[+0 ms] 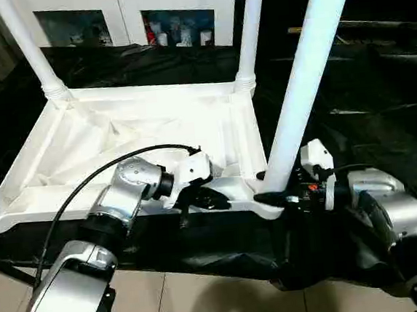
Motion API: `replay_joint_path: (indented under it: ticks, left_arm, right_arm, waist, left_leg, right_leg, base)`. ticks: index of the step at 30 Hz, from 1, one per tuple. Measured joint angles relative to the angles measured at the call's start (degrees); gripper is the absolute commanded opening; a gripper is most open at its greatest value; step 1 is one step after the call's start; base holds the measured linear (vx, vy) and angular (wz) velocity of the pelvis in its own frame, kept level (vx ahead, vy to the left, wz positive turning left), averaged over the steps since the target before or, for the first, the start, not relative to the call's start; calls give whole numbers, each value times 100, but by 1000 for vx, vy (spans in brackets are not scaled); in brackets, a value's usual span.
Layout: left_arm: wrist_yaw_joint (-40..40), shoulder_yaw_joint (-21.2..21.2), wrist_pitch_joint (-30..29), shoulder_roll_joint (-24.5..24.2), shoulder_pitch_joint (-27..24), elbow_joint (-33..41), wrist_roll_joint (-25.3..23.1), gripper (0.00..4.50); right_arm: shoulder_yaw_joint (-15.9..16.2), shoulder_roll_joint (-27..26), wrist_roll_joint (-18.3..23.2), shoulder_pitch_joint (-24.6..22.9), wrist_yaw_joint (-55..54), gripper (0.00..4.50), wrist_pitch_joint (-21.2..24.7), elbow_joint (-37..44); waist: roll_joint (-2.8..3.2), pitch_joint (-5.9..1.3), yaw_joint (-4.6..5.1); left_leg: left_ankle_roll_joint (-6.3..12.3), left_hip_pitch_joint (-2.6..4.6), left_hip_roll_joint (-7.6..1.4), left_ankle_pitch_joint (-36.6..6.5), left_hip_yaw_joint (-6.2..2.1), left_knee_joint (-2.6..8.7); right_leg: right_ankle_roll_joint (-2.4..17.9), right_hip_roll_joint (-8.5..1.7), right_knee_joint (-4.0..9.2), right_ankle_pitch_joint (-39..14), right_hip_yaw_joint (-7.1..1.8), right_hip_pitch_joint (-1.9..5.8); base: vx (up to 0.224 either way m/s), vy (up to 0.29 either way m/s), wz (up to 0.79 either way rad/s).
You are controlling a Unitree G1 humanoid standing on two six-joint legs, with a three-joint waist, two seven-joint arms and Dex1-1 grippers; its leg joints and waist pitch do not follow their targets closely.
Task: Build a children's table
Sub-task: Rotate leg to tighten
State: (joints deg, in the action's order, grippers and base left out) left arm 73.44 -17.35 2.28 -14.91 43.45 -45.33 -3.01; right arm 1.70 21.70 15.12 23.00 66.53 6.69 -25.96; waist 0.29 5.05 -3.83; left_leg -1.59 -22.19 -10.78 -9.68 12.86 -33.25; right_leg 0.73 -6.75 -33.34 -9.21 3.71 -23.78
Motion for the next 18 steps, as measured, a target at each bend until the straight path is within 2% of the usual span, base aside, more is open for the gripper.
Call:
replay_joint_path:
  ticks: [2, 5, 8, 12, 17, 18]
  left_arm:
    - [-224, 35, -19, 86, 5, -87, -28, 0]
    - [-912, 80, -149, 368, 174, -369, -201, 0]
    - [-1404, 92, -238, 624, 232, -497, -302, 0]
    - [-2332, 112, -365, 1070, 330, -755, -478, 0]
    - [-2526, 113, -347, 1201, 332, -821, -554, 0]
    - [-2505, 114, -326, 1198, 334, -830, -556, 0]
  right_arm:
    - [-93, -109, -6, -121, -317, 211, -21, 69]
    - [-393, -553, -196, -321, -1492, 209, -268, 129]
    - [-480, -747, -389, -341, -2292, 203, -367, 105]
    - [-692, -1297, -729, -172, -3835, 199, -552, -175]
    - [-702, -1323, -876, -111, -4052, 199, -559, -243]
    - [-702, -1306, -863, -115, -4009, 252, -551, -238]
  waist:
    - [-1, 0, 4]
    - [-5, -11, 40]
    - [-10, -24, 80]
    - [-2, -32, 177]
    - [30, -29, 195]
    - [29, -29, 195]
  left_leg:
    - [-1, 5, 0, 0, 3, 3]
    - [-3, 29, 2, -1, 0, 7]
    - [-3, 33, 13, -1, -4, 10]
    - [-2, 83, 41, -2, -22, 50]
    - [0, 97, 95, -3, -76, 120]
    - [0, 99, 96, -2, -76, 122]
  right_leg:
    - [-1, 0, 0, 0, -4, 8]
    - [-40, 0, 16, -24, -4, 37]
    - [-45, -1, 46, -27, -9, 50]
    - [-83, -4, 141, -52, -6, 94]
    - [-101, -12, 266, -63, 6, 137]
    - [-101, -12, 267, -63, 4, 157]
  base:
    - [0, 0, 0]
    - [0, 0, 0]
    - [0, 0, 0]
    - [0, 0, 0]
    - [0, 0, 0]
    - [0, 0, 0]
